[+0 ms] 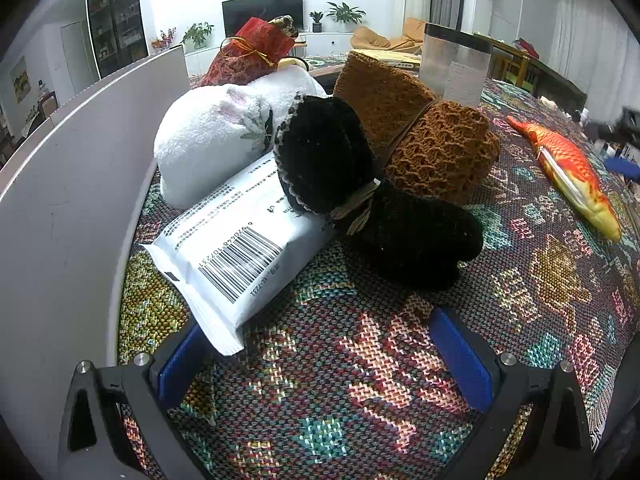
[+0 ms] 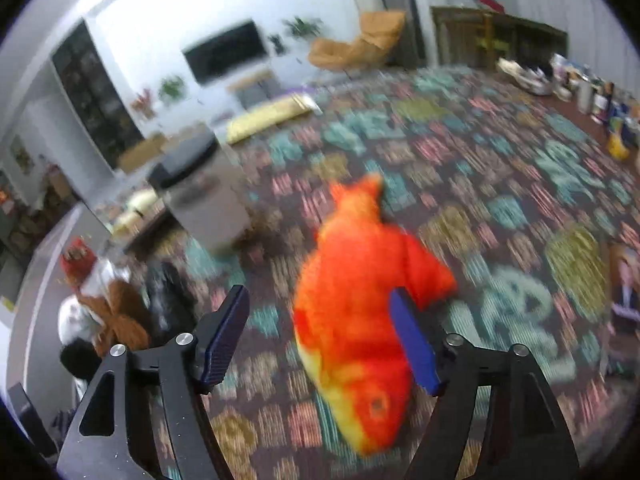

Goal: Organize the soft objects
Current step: 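Lift the fish plush out of the pile and lower it onto the cloth, then open the right gripper and withdraw from the fish plush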

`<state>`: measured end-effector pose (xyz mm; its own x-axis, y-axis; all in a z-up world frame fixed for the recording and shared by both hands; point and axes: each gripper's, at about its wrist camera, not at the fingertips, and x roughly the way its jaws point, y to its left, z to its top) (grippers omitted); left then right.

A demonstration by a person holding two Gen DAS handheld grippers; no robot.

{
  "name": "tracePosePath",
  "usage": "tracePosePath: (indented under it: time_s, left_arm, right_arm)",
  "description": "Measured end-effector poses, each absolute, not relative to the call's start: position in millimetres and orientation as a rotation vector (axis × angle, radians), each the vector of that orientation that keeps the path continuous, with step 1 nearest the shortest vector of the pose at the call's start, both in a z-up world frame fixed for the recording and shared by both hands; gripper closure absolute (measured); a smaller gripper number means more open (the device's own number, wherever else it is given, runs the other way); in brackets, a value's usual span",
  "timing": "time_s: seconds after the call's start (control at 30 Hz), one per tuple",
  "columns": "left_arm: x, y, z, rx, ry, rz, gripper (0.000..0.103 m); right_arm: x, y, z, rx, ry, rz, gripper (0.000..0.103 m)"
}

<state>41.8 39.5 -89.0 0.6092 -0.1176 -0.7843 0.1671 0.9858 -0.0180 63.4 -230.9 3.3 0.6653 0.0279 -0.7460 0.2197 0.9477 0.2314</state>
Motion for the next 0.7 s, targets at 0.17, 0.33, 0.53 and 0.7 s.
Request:
tracePosePath:
  time_s: [0.17,0.33,0.53,0.7]
  left_arm:
    - [41.7,39.6,-89.1,0.059,0.901,-0.165,0.000]
    - [41.9,40.0,-88.9,0.060,0.901,-0.165,0.000]
    - [41.5,39.5,-89.3,0.060,0.900,-0.164,0.000]
    - [41.4,40.1,-89.5,0.060,0.901,-0.164,0.000]
  right_arm:
    - [46.2,-154.3,-3.6,0.146,0.858,-0.043,0.027]
    - [62.6,-126.6,-34.4,0.115,0.917,-0.001,0.028]
    - [56.3,-138.9,-56.4,0.098,0.941,-0.042,0.026]
    - [57.9,-122.9,-61.7,0.008,0.936,-0.057,0.016]
